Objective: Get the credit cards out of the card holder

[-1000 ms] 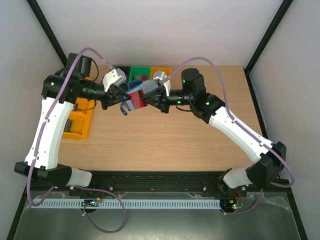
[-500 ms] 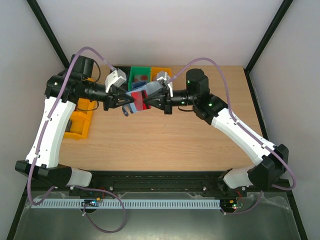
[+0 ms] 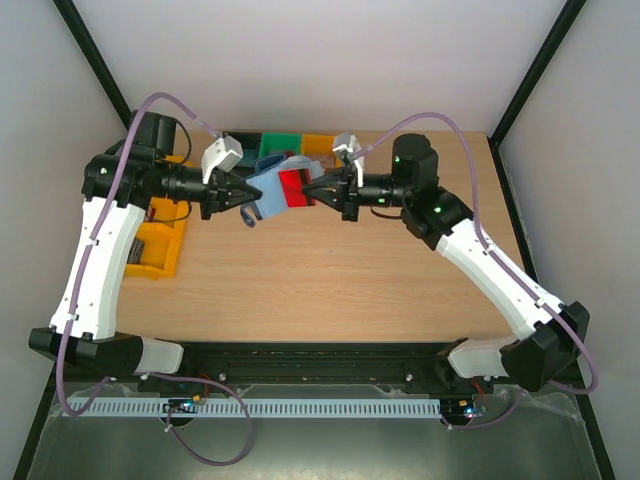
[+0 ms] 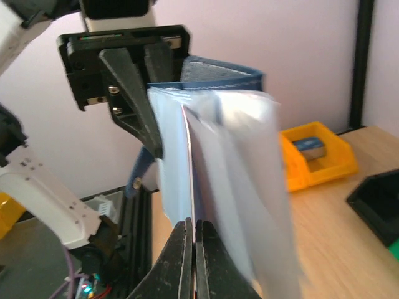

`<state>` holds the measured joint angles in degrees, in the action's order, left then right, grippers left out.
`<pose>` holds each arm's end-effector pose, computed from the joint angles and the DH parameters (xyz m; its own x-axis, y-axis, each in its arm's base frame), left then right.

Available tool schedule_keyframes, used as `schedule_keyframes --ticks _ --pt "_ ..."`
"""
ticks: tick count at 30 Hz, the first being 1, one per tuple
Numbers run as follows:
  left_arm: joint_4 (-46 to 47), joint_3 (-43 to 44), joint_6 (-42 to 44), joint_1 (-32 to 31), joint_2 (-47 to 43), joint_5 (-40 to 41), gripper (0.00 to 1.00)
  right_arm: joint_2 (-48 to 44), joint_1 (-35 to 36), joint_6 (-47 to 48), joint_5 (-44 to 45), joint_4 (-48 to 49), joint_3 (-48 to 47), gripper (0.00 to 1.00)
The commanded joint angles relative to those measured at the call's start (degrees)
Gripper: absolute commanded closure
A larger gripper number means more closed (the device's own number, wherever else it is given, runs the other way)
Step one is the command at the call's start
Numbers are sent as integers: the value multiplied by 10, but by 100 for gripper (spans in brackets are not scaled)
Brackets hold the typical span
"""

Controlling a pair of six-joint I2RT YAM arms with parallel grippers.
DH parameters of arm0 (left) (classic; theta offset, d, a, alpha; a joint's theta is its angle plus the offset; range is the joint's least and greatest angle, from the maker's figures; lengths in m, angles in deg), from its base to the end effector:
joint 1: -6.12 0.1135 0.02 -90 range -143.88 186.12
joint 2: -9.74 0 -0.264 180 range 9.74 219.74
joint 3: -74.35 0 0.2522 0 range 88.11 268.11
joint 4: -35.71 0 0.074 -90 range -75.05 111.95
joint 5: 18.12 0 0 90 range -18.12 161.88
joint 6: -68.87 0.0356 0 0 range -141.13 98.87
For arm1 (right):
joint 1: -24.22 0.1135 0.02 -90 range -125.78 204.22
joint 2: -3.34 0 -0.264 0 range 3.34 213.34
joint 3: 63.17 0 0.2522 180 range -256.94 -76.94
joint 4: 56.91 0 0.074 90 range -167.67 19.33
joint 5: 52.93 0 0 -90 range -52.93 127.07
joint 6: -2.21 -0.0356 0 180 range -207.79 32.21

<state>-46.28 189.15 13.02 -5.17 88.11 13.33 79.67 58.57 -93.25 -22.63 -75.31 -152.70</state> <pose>0.2240 -0.0757 0.4557 -0.1933 0.3373 -0.9214 0.9623 0.2482 -0.1110 0.2260 0.1917 0.4193 -0.1691 -0.0574 -0.9839 -0.9829 -0.0634 0.1727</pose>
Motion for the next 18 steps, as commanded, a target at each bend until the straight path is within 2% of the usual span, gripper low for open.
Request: schedule_keyframes --ticks 1,5,8,10,14,18 --pt "22 -19 -23 23 -21 -23 98 -34 -42 22 45 -26 17 98" --pt "100 -79 -111 45 -22 7 98 -58 -83 12 93 -38 23 99" --pt "199 -191 -210 48 -13 59 98 -75 -90 31 155 -76 2 98" --pt "240 -262 -243 47 15 71 98 -76 -90 43 180 -107 -18 98" --pt "249 -328 -236 20 90 101 98 -80 -90 48 188 -123 -27 98" --pt "254 -347 -226 -21 153 75 98 -85 -89 47 164 -112 -15 98"
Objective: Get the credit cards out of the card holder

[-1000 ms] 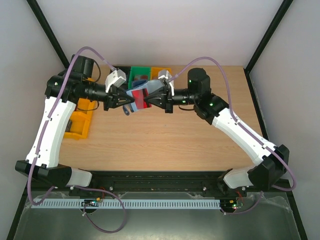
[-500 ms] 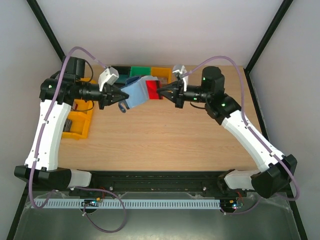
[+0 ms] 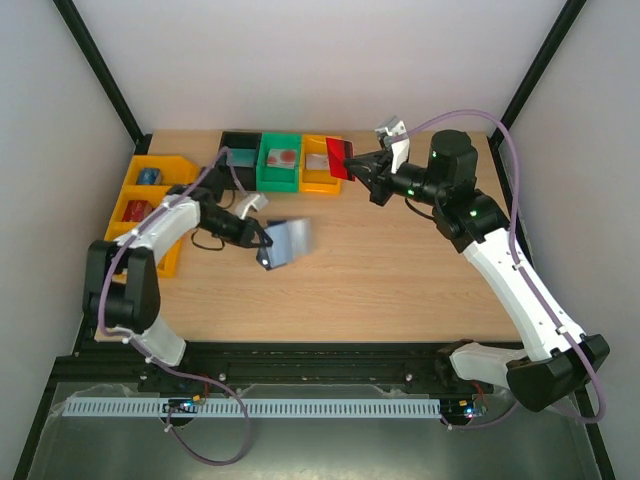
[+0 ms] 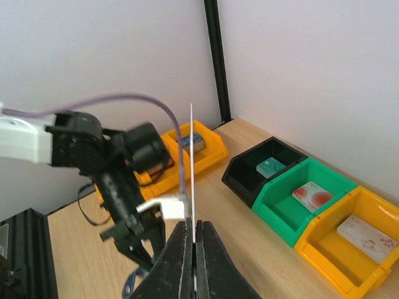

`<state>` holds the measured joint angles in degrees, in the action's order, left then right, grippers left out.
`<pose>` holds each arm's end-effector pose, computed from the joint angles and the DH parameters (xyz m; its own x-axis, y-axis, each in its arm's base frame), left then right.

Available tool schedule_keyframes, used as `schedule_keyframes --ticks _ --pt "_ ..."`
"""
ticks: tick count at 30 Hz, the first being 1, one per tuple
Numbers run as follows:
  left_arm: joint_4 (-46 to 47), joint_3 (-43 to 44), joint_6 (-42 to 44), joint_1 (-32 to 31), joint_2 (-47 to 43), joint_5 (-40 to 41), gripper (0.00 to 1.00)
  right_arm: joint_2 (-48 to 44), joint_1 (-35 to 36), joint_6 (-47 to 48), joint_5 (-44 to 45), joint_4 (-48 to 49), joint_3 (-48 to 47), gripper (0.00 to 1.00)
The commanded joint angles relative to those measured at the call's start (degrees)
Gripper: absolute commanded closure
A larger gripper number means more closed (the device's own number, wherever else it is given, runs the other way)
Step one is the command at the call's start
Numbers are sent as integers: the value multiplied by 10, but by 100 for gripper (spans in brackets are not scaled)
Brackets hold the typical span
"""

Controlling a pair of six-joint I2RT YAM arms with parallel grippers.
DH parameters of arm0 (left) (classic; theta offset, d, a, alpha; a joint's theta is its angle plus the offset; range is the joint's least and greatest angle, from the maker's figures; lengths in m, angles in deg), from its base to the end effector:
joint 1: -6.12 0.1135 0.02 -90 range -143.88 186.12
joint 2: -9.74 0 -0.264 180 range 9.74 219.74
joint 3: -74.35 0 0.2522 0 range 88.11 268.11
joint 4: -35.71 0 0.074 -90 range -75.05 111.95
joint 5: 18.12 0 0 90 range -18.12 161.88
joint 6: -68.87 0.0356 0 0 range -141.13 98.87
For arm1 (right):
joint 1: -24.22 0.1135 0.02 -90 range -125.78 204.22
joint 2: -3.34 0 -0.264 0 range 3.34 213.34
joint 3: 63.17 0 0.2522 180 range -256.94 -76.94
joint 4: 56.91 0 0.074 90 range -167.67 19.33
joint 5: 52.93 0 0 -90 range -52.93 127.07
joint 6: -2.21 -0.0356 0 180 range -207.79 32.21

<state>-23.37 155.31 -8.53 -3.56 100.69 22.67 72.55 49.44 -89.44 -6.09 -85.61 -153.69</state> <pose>0.2986 -0.0783 0.2429 -0.8164 0.2838 -0.5029 0.5682 0.5498 -0.6122 0.2252 0.1330 0.4391 -0.1429 -0.0441 -0.9887 -0.9208 0.3723 0.1165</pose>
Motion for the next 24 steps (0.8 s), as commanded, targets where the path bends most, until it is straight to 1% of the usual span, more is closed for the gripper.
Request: schedule_keyframes --ticks 1,4,8,9,10,12,13,14,15,17,20,22,24 --pt "27 -8 -11 -45 41 -25 98 -13 2 7 -8 -8 -4 98" --pt "35 -7 -22 -52 85 -33 98 -10 2 7 -21 -10 -6 98" --pt "75 -21 -65 -46 132 40 97 -11 2 10 -28 -14 -10 98" --pt "83 -23 -73 -44 138 61 91 -12 2 9 -28 -17 -12 98" --pt "84 -20 -74 -43 143 82 76 -14 2 10 -29 -18 -13 98" --pt "70 2 -62 -43 143 133 40 -20 2 10 -30 -18 -12 98" --pt "61 19 -55 -43 139 157 24 -22 2 11 -30 -18 -12 98" --pt "48 41 -44 -42 131 179 15 -25 2 11 -33 -17 -12 98" --pt "38 61 -32 -42 119 194 10 -26 2 11 -38 -16 -13 98" --pt "20 100 -10 -36 86 214 4 -25 2 9 -56 -13 -20 98" --pt "-12 163 28 -26 24 208 1 -22 2 2 -103 -2 -26 98" --pt "-45 221 67 -25 -18 173 1 -26 2 -12 -135 22 -22 98" --pt "-77 279 115 -25 -57 79 1 -30 2 -38 -164 61 -14 98"
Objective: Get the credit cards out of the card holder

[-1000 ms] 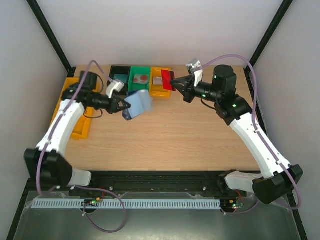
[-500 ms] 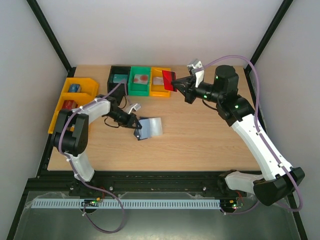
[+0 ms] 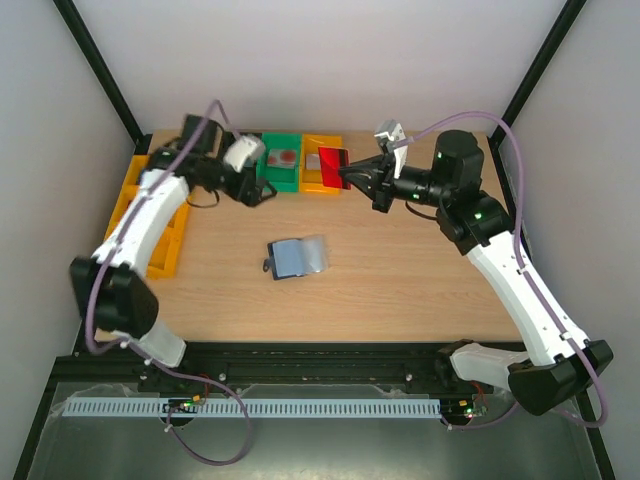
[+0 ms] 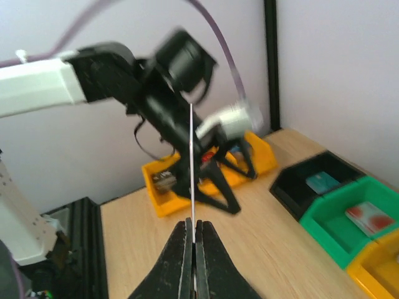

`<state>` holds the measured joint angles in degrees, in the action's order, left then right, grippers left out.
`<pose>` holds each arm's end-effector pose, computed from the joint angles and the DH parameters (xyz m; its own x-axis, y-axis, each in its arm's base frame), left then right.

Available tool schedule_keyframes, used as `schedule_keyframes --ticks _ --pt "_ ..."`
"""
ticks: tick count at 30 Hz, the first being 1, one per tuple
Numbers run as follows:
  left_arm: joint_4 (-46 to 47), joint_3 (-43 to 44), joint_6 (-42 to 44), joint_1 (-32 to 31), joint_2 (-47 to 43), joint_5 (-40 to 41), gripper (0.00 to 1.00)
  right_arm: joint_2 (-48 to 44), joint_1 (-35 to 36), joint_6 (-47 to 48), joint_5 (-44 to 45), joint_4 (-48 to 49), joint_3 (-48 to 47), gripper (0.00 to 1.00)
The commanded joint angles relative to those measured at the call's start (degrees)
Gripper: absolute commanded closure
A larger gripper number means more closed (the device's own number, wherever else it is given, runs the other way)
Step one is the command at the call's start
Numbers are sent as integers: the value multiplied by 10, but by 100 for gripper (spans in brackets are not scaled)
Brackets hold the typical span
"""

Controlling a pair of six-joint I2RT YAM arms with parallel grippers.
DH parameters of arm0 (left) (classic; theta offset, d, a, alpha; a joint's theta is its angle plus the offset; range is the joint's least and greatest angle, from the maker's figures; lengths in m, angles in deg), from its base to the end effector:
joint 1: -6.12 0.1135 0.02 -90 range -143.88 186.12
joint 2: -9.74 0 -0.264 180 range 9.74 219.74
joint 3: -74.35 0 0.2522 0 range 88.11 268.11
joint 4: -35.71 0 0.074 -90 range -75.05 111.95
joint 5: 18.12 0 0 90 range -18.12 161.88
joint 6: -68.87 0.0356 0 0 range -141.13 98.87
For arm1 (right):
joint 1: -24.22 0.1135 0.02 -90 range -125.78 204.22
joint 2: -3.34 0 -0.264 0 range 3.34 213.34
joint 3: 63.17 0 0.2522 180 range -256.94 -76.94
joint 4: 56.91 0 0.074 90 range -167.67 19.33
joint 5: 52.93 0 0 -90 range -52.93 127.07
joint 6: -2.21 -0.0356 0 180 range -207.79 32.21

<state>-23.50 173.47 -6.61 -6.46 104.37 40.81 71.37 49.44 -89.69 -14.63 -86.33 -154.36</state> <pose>0.3406 -0.0948 0.3111 -0.6516 0.3654 -0.6648 0.6620 0.7018 -0.2630 0.2130 0.1312 0.4470 -0.1307 -0.0389 -0.9907 -0.9660 0.2297 0.1185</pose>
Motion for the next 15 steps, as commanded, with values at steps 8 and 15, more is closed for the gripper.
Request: schedule_keyframes --ticks 8,15 --pt "-137 257 154 -10 -145 -465 3 -31 4 -248 -158 375 64 98" --pt "52 252 -130 -65 -132 -359 34 -15 48 -241 -135 392 62 98"
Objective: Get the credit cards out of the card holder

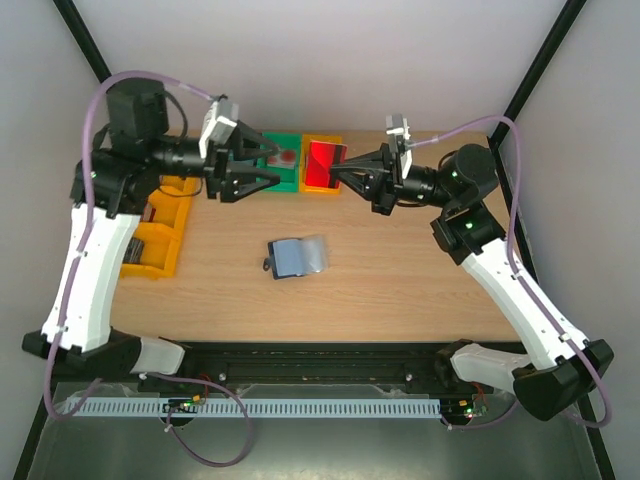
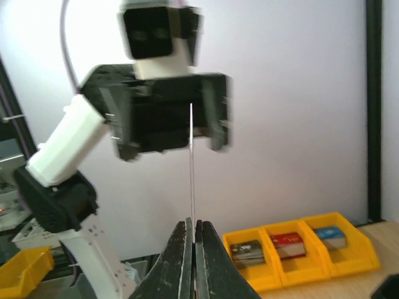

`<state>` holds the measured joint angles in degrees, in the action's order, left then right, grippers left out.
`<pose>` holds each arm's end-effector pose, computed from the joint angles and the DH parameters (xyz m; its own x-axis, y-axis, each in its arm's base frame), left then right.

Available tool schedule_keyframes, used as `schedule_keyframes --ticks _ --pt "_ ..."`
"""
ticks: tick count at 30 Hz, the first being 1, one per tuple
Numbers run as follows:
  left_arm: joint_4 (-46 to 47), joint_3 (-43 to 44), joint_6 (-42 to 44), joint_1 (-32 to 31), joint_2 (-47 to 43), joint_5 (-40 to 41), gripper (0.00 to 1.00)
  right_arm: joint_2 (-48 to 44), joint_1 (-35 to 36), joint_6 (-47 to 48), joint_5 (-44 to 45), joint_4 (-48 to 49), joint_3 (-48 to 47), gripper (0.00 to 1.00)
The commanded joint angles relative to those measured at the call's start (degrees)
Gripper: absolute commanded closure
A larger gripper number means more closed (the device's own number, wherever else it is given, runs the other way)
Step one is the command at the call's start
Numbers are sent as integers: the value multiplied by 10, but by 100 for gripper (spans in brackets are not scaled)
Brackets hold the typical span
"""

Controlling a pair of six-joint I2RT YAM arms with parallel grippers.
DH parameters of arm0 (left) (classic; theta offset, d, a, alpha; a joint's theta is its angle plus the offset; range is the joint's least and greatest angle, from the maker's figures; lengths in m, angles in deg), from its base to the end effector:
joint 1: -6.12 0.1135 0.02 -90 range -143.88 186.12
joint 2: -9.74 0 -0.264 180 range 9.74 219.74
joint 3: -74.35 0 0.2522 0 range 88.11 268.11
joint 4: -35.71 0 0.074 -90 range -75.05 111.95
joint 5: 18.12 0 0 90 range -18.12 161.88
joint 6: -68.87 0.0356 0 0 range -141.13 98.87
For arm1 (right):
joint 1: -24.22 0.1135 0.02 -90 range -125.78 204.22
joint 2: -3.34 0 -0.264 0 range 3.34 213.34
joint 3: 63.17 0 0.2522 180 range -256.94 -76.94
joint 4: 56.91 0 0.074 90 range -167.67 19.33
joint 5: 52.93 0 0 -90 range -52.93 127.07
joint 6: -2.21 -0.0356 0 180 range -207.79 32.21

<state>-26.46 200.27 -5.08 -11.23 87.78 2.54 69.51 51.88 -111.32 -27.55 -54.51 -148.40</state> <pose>0.1985 -0.0969 0.5375 0.0420 0.0891 -0.9951 0.9980 0.0434 0.0460 0.1930 0.1375 0.4700 -0.0797 0.1514 -0.9853 -0.9946 -0.0776 0.0685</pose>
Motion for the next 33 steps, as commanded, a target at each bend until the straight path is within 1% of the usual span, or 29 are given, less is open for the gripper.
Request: schedule_keyframes --ticks 1,3,4,6,12,14,16,18,20,23,24,26,27,31,33 --pt "82 -16 -145 -23 37 32 34 5 31 -20 -1 73 2 98" --pt "83 -16 -146 -36 42 45 36 8 40 -12 7 71 1 98" --pt "83 -16 -146 -42 43 49 41 9 44 -12 9 71 0 98" --pt "81 -15 -144 -52 46 44 47 13 49 -10 14 71 -2 98" --pt "60 -21 -115 -64 48 -27 52 17 52 10 34 49 -4 98" --pt "41 -23 -91 -63 45 -49 52 14 52 23 37 35 -9 98" --pt "25 -22 -69 -57 39 -48 50 6 51 51 40 -2 -20 98" --pt "11 -24 -48 -37 32 -47 49 -4 43 93 53 -55 -31 98" --pt "8 -28 -43 -25 26 -44 49 -9 33 109 66 -80 -31 98" --pt "-1 -26 -28 -25 23 -47 48 -4 29 95 50 -76 -32 98" --pt "-1 -25 -28 -26 24 -48 44 -1 28 83 42 -65 -32 98" --pt "6 -26 -34 -29 23 -46 32 4 29 59 30 -37 -30 98" --pt "13 -25 -42 -32 24 -41 30 7 30 48 26 -29 -29 98" --pt "45 -27 -82 -49 32 3 29 16 35 24 19 -5 -29 98" --pt "50 -29 -85 -62 38 29 32 17 41 18 22 6 -25 98"
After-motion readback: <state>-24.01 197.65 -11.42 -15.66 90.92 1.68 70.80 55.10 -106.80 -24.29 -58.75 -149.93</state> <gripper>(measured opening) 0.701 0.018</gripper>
